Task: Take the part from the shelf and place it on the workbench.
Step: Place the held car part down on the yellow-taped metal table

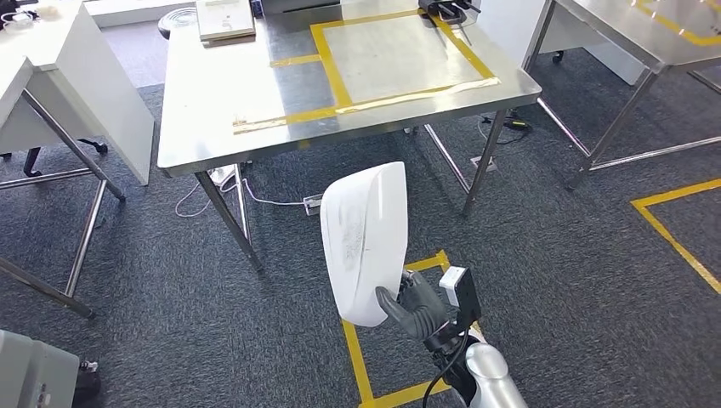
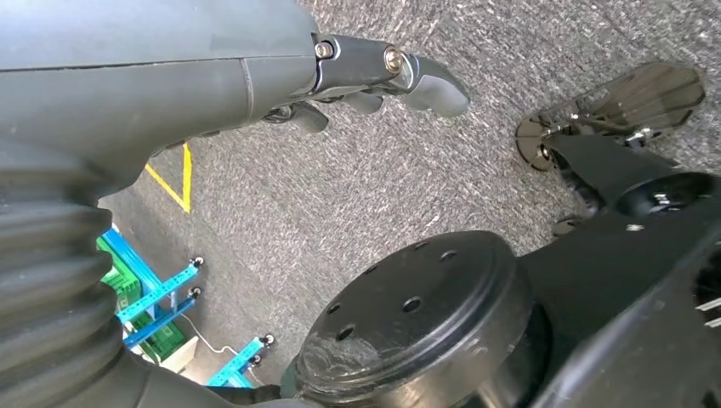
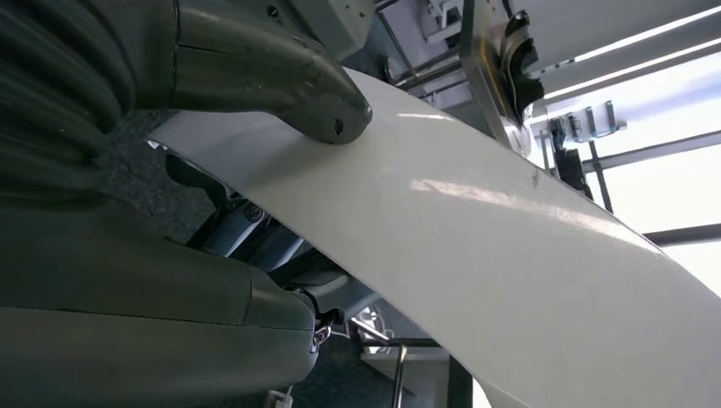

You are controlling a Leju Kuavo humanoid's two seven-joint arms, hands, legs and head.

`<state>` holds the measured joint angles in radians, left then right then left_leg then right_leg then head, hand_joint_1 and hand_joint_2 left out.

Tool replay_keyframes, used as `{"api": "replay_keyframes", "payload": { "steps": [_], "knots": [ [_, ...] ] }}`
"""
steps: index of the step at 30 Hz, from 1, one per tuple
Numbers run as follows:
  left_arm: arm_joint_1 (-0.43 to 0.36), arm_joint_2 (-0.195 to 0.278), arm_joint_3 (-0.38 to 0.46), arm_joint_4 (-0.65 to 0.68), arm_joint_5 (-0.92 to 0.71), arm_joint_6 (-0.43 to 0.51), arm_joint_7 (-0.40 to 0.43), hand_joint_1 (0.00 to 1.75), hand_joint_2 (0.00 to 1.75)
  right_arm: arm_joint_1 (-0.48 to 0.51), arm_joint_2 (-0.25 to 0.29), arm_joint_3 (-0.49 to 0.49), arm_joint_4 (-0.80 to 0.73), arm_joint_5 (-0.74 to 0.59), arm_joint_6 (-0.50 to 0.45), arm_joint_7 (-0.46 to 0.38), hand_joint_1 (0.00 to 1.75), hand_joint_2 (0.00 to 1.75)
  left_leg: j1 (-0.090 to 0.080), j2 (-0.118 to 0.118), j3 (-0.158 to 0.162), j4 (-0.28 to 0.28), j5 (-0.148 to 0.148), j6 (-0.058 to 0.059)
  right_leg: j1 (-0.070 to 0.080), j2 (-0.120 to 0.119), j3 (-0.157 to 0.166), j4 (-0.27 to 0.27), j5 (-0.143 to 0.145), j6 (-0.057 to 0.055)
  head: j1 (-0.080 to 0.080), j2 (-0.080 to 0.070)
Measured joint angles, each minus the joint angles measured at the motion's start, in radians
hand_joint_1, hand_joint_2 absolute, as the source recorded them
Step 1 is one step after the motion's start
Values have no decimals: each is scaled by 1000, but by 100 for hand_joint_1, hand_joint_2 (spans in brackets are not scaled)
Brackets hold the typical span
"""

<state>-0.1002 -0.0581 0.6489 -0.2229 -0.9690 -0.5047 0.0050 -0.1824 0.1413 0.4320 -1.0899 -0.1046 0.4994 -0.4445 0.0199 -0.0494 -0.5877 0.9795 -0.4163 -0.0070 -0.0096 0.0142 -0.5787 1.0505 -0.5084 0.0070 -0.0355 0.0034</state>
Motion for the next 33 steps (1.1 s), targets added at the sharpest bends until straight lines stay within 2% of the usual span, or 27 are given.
{"api": "replay_keyframes", "payload": {
  "steps": [1, 3, 4, 5, 6, 8, 9, 10, 11, 13, 14, 15, 17, 19, 20, 21, 23, 25, 26, 28, 29, 31, 33],
  "knots": [
    [-2, -1, 0, 0, 0, 0, 0, 0, 175, -1, 0, 0, 0, 0, -1, -1, 175, 175, 4, 2, 2, -7, 5, 1, -3, -1, -19, 42, -27, 6, 1, 0],
    [-3, -1, 0, 0, 0, 0, 0, 0, 175, 1, -1, 0, 0, 0, -1, -2, 175, 175, 9, 4, -2, -8, 8, 2, -11, -1, -75, 159, -91, 20, 1, 0],
    [-3, -1, 0, 0, -1, 0, 0, 0, 175, 4, -3, 0, 0, 0, -2, -2, 175, 175, 12, 5, -6, -7, 9, -1, -16, -2, -96, 202, -106, 27, 1, 0],
    [-3, -1, 0, 0, -1, 0, 0, 0, 175, 6, -4, 0, 0, 0, -2, -1, 175, 175, 16, 4, -11, -3, 10, -6, -22, -3, -100, 213, -102, 35, 1, 0],
    [-3, -2, 0, 0, -1, 0, 0, 0, 175, 7, -5, 0, 0, 0, -3, -2, 175, 175, 23, -1, -16, 3, 9, -15, -29, -3, -85, 185, -81, 43, 1, 0],
    [-4, -1, 0, 0, -1, 0, 0, 0, 175, 7, -5, 0, 0, 1, -3, -2, 175, 175, 34, -14, -32, 24, 5, -38, -42, 16, -19, 69, -30, 60, 2, 0],
    [-5, 0, 0, -1, -1, 0, 0, 0, 175, 8, -5, 0, 0, 1, -4, -3, 175, 175, 37, -21, -41, 36, 1, -50, -45, 27, 5, 26, -17, 57, 4, 0],
    [-7, 1, 1, -1, -2, 0, 0, 0, 175, 9, -6, 1, 0, 1, -4, -3, 175, 175, 37, -26, -48, 44, -1, -60, -45, 34, 15, 6, -14, 49, 4, 0],
    [-8, 1, 1, -2, -2, 0, 0, 0, 175, 11, -6, 1, 0, 1, -4, -4, 175, 175, 36, -31, -51, 46, 0, -68, -41, 34, 11, 12, -17, 35, 5, 0],
    [-7, 0, 1, -2, -3, 0, -1, 0, 175, 13, -6, 1, -1, 2, -4, -5, 175, 175, 38, -40, -54, 41, 8, -80, -39, 15, 9, 16, -13, 9, 3, 0],
    [-5, 0, 1, -2, -3, 0, 0, 0, 175, 13, -5, 1, -1, 2, -4, -5, 175, 175, 38, -32, -58, 45, 6, -82, -37, 5, 9, 17, -11, -1, 2, 0],
    [-4, 1, 1, -2, -4, 0, 0, 0, 175, 12, -4, 1, -1, 2, -4, -6, 175, 175, 37, -14, -70, 67, -8, -81, -35, -5, 10, 16, -8, -10, 1, 0],
    [-6, 1, 1, -1, -4, 0, 1, 0, 175, 12, -3, 1, -2, 2, -2, -6, 175, 175, 30, 29, -118, 179, -73, -73, -28, -28, 7, 15, -4, -23, -1, 0],
    [-7, 0, 1, -1, -5, 0, 1, 0, 175, 16, -3, 1, -2, 3, -1, -6, 175, 175, 22, 42, -172, 310, -132, -65, -17, -54, 2, 14, -3, -30, -2, 0],
    [-7, 0, 1, -1, -5, 0, 1, 0, 175, 18, -3, 1, -2, 3, 0, -6, 175, 175, 19, 43, -179, 337, -140, -60, -12, -65, 0, 14, -3, -31, -2, 0],
    [-6, 0, 1, -1, -5, 0, 1, 0, 175, 19, -3, 1, -2, 3, 0, -6, 175, 175, 15, 44, -165, 324, -128, -54, -9, -74, 0, 14, -3, -32, -2, 0],
    [-5, 1, 1, -1, -6, 0, 2, 0, 175, 19, -3, 1, -3, -3, 6, -6, 175, 175, 7, 52, -91, 205, -83, -39, -6, -88, 2, 15, -4, -32, -2, 0],
    [-5, 1, 1, -1, -6, 0, 3, 0, 175, 17, -1, 1, -5, -17, 19, -5, 175, 175, -3, 63, -30, 101, -58, -29, -2, -97, 2, 13, -3, -24, -1, 0],
    [-5, 1, 1, -1, -7, 0, 3, 0, 175, 17, -1, 1, -5, -23, 24, -4, 175, 175, -8, 66, -20, 81, -58, -26, -1, -99, 2, 11, -1, -18, -1, 0],
    [-3, 1, 1, -1, -8, 0, 5, 0, 175, 16, 0, 1, -5, -28, 26, -4, 175, 175, -10, 61, -19, 77, -53, -18, -1, -99, 4, 5, 4, -5, -1, 0],
    [-2, 1, 1, -1, -10, 0, 5, 0, 175, 15, 0, 1, -5, -29, 25, -3, 175, 175, -8, 59, -18, 73, -50, -12, -2, -89, 4, 7, 1, 1, -1, 0],
    [-5, 0, 1, -1, -12, 0, 8, 0, 175, 13, 0, 0, -5, -30, 18, -3, 175, 175, -3, 54, -16, 65, -44, 1, -5, -53, -18, 57, -33, 12, 0, 0],
    [-9, 0, 1, -1, -13, 0, 16, 0, 175, 16, -1, 0, -5, -29, 12, -1, 175, 175, -4, 48, -20, 64, -42, 9, -6, -24, -76, 177, -93, 15, 0, 0]
  ]
}}
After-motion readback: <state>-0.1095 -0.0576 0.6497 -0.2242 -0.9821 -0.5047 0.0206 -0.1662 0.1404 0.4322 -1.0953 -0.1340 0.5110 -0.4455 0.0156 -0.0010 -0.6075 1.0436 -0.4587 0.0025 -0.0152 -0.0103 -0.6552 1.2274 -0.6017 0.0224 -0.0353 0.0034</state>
